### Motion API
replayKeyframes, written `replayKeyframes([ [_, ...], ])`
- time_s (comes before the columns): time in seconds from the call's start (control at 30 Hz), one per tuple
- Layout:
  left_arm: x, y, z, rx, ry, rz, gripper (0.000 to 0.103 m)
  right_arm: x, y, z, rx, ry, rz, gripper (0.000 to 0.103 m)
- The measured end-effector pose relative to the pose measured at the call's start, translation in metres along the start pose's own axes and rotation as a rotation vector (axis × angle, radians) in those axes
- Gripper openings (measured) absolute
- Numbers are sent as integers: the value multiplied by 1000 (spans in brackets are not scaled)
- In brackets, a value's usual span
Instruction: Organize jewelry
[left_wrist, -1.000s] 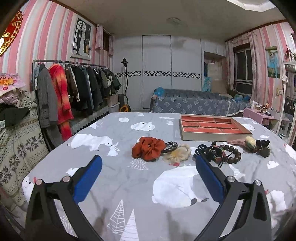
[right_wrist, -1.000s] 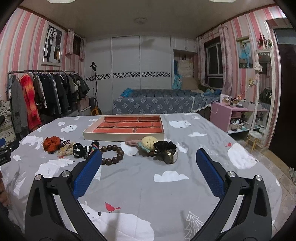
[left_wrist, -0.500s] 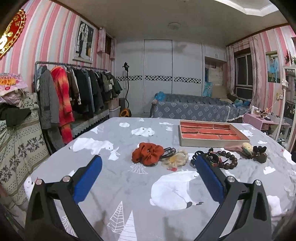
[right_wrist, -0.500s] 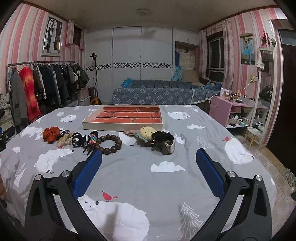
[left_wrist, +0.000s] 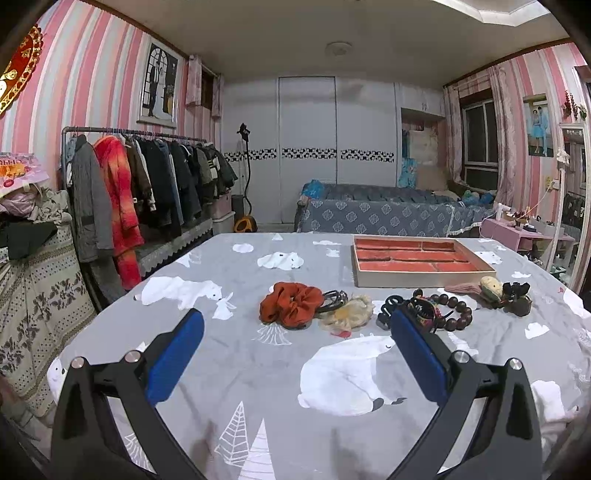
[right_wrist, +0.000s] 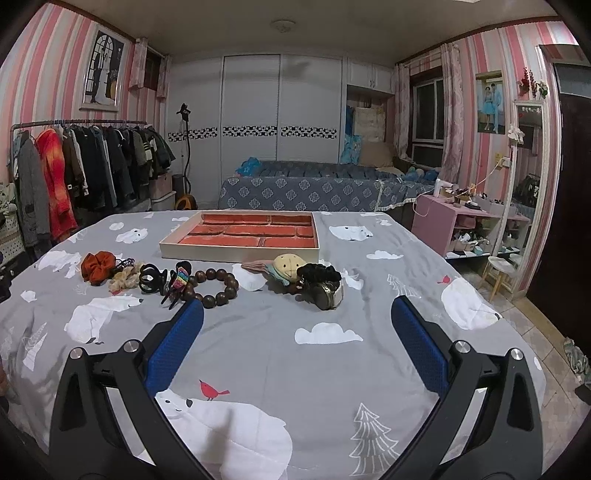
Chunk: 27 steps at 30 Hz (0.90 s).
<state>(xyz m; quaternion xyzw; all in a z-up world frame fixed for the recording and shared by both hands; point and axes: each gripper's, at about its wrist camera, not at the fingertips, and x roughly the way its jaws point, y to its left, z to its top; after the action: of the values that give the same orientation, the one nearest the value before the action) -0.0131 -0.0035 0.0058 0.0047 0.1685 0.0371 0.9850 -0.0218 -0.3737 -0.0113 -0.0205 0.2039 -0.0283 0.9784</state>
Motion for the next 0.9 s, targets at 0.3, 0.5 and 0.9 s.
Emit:
replayKeyframes([
  [0.3,6,-2,-5,0,35,-14,99,5,4,-1,-9,12,8,99],
  [0.5,9,-8,-4,4,43,-26,99,8,2,-1,-11,16,1,99],
  [0.9,13,-10,-4,11,60,-23,99,14,-1,-1,-13,18,3,99],
])
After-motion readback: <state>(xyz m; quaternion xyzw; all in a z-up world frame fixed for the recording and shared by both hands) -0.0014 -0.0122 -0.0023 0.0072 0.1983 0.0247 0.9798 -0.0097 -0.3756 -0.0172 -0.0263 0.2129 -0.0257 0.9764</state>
